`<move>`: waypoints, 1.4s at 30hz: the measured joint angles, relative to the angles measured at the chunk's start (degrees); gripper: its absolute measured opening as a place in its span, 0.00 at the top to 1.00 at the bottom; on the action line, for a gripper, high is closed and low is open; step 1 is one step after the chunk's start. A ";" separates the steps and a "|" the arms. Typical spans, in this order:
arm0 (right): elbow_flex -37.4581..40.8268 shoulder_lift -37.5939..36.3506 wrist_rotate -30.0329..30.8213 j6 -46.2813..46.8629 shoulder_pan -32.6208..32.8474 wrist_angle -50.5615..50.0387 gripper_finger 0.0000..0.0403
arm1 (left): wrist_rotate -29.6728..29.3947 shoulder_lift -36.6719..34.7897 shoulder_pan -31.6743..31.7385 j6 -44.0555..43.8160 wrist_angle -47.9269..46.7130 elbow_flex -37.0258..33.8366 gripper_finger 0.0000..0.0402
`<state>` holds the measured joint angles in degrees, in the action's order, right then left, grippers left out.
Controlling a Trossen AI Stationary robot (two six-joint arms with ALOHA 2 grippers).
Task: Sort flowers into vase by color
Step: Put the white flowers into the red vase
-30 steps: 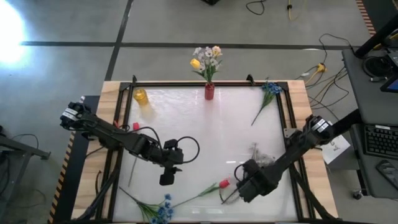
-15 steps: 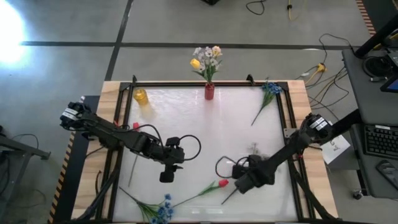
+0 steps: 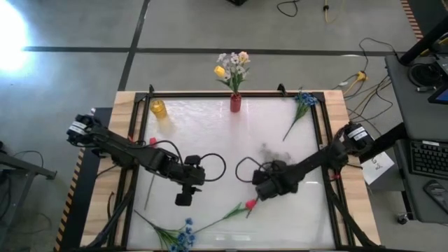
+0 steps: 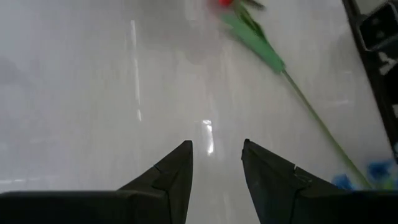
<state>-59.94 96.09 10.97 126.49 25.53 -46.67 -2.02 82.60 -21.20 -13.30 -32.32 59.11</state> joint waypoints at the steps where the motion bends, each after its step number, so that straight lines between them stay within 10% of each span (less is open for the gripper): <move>1: -0.14 -0.02 0.66 -1.71 -0.62 -0.03 0.52 | 0.48 -0.48 0.23 0.02 -0.82 0.00 0.68; 14: 0.16 0.42 4.97 -16.79 -10.27 3.83 0.95 | 0.96 -17.24 6.91 3.83 -2.99 -7.57 0.68; 19: -0.36 0.33 3.41 -20.91 -13.66 6.79 0.97 | 0.98 -24.80 9.08 2.57 -2.94 -12.28 0.68; 34: -3.31 2.71 1.05 -41.78 -16.97 8.62 0.45 | -0.53 -34.06 10.10 -1.67 2.62 -19.19 0.68; 42: -4.56 7.36 3.51 -44.19 -17.35 10.04 0.49 | -0.55 -33.89 10.17 1.01 3.35 -18.47 0.68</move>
<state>-64.50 103.45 14.49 82.30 8.18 -36.63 -2.57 48.70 -11.03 -12.29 -28.97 40.64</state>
